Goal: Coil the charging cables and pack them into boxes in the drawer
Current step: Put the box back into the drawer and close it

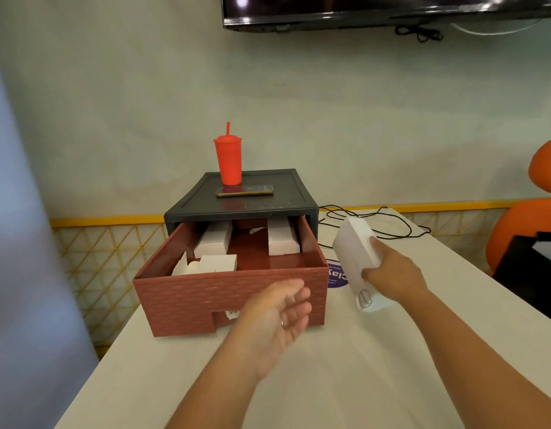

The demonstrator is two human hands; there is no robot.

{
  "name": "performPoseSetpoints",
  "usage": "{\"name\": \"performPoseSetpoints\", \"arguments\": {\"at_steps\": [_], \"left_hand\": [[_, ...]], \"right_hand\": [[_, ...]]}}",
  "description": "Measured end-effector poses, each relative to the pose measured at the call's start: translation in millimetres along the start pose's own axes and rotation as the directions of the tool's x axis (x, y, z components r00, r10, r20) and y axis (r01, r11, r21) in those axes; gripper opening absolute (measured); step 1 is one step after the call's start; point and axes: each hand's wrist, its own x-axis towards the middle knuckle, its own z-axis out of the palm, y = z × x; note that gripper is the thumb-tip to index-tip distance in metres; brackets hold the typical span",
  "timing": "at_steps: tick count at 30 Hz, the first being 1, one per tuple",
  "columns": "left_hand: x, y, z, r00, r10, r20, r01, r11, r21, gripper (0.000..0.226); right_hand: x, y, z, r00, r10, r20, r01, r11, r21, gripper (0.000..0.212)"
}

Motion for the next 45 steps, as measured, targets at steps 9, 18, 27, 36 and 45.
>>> {"name": "performPoseSetpoints", "arguments": {"at_steps": [9,18,27,36,45], "left_hand": [[27,83,64,0.995,0.013,0.096,-0.044,0.942,0.334,0.071],[38,91,62,0.987,0.158,0.001,-0.156,0.976,0.153,0.048],[38,98,44,0.949,0.223,0.221,-0.219,0.975,-0.043,0.026],[67,103,17,0.979,0.202,-0.024,-0.188,0.947,0.262,0.032],[107,111,-25,0.991,-0.021,-0.135,0.077,0.903,0.422,0.016]], "right_hand": [[-45,-70,-64,0.953,-0.269,-0.142,0.280,0.958,0.066,0.085],[-65,-102,-54,0.853,-0.514,-0.086,0.503,0.769,0.395,0.047],[-41,-96,-35,0.798,-0.461,0.388,-0.269,0.304,0.914,0.058],[-15,-115,-10,0.906,-0.287,0.310,-0.133,0.503,0.854,0.046],[28,-114,10,0.950,-0.022,0.310,-0.180,0.774,0.607,0.011]]}}
